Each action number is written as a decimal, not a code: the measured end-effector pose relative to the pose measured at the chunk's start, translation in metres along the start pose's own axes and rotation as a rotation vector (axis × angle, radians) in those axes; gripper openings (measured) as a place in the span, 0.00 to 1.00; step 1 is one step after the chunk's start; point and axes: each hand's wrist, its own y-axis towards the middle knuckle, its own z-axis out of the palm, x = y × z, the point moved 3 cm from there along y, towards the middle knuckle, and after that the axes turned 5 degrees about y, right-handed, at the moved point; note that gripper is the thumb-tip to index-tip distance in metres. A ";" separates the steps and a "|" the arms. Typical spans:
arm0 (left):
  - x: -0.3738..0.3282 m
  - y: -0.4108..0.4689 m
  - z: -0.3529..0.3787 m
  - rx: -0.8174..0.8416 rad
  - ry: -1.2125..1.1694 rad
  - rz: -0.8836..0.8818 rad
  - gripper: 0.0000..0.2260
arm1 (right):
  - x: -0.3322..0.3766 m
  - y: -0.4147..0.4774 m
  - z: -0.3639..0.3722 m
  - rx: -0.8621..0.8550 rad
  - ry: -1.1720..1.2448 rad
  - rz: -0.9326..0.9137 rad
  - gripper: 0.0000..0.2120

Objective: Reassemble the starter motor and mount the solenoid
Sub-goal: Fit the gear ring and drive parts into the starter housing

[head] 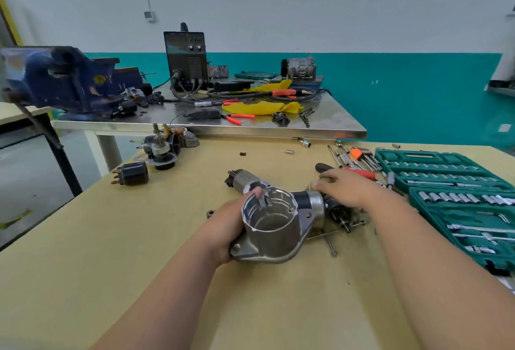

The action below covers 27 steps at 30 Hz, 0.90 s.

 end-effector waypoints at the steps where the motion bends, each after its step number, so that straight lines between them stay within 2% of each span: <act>1: -0.001 0.004 0.002 0.016 0.037 -0.007 0.16 | 0.000 0.003 0.001 -0.039 -0.045 -0.005 0.22; 3: -0.005 0.009 0.003 0.047 0.128 -0.012 0.19 | -0.003 0.003 0.003 -0.134 -0.040 -0.023 0.19; 6: -0.018 0.012 0.004 0.079 0.295 0.032 0.21 | -0.007 -0.008 -0.004 -0.231 0.320 -0.039 0.19; 10: -0.028 0.012 0.002 0.066 0.512 0.105 0.20 | 0.002 -0.034 -0.028 -0.474 0.527 -0.214 0.10; 12: -0.032 0.016 0.000 -0.068 0.571 0.177 0.19 | 0.016 -0.051 -0.033 -0.517 0.627 -0.302 0.10; 13: -0.034 0.014 -0.002 -0.202 0.543 0.230 0.19 | 0.024 -0.059 -0.034 -0.533 0.665 -0.341 0.11; 15: -0.034 0.003 -0.006 -0.511 0.326 0.264 0.19 | 0.037 -0.073 -0.033 -0.571 0.760 -0.401 0.12; 17: -0.020 -0.015 0.001 -0.600 0.036 0.249 0.23 | 0.051 -0.082 -0.028 -0.581 0.858 -0.450 0.11; 18: -0.011 -0.024 0.008 -0.582 -0.011 0.284 0.24 | 0.058 -0.085 -0.023 -0.574 0.894 -0.486 0.10; 20: 0.001 -0.035 0.024 -0.540 0.134 0.413 0.24 | 0.074 -0.092 -0.014 -0.543 0.933 -0.562 0.09; 22: 0.002 -0.036 0.032 -0.466 0.242 0.516 0.30 | 0.087 -0.098 -0.009 -0.527 0.918 -0.642 0.10; 25: -0.006 -0.033 0.028 -0.279 0.292 0.613 0.35 | 0.093 -0.103 -0.016 -0.554 0.929 -0.711 0.13; 27: -0.012 -0.032 0.025 -0.134 0.359 0.606 0.38 | 0.092 -0.104 -0.025 -0.560 1.002 -0.728 0.12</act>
